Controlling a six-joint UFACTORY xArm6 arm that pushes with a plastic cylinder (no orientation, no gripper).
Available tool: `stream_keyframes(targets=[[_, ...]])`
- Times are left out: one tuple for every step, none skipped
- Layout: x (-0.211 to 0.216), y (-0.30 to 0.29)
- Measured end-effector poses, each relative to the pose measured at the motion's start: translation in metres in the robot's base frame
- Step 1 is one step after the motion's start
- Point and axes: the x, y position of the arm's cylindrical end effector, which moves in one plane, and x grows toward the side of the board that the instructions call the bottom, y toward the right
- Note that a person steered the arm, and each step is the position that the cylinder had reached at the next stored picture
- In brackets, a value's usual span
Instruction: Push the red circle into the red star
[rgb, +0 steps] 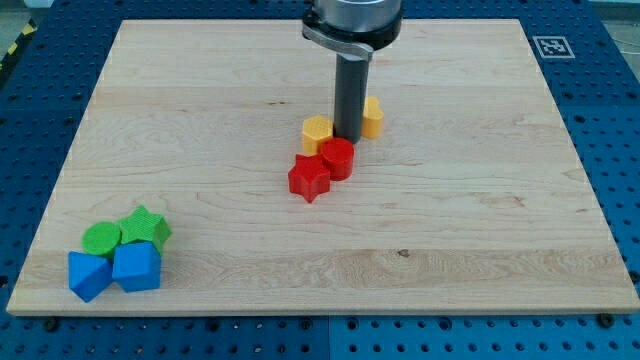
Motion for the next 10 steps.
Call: stream_keyframes(targets=[[0.000, 0.000], [0.001, 0.003], [0.009, 0.003], [0.019, 0.003], [0.029, 0.003], [0.040, 0.003], [0.050, 0.003], [0.050, 0.003], [0.044, 0.010], [0.050, 0.050]])
